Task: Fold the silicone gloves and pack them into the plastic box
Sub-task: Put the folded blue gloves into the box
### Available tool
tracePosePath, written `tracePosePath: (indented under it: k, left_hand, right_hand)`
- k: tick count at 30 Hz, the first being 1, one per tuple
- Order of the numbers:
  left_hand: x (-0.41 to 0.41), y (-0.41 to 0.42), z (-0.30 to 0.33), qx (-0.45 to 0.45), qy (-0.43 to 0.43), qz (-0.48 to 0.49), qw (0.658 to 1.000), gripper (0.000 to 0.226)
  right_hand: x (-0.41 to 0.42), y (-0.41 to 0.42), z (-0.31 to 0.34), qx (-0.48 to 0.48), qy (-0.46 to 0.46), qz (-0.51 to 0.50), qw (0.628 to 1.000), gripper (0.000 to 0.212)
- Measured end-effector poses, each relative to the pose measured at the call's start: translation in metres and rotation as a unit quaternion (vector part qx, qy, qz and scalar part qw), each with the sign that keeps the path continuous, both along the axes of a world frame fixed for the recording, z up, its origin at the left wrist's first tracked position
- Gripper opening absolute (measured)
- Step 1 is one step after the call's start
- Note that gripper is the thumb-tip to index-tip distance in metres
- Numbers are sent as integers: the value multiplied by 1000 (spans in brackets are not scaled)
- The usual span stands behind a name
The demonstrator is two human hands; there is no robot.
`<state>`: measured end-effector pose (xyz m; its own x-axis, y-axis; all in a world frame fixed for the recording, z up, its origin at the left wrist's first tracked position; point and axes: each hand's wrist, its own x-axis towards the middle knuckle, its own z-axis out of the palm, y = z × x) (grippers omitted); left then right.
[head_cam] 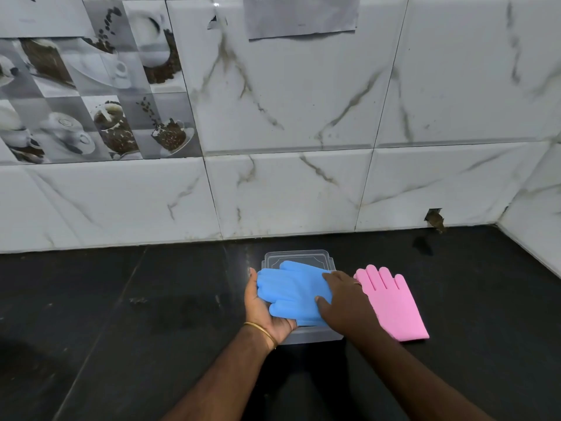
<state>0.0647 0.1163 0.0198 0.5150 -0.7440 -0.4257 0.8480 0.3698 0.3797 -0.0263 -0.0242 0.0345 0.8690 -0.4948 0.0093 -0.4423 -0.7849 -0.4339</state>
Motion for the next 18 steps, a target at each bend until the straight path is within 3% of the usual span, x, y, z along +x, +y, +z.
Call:
tracePosePath:
  k: [5,14,18]
  left_hand:
    - [0,-3,0,34,-2,-11,999,73]
    - [4,-17,-1,109,55,16,992,53]
    - [7,-20,-3,121,68,-4,990,61]
  right_hand:
    - [3,6,-7,-60,46,56,996,47]
    - [11,12,-26,-97,186,94,973,54]
    - [17,10,-26,-102,204,95,969,53]
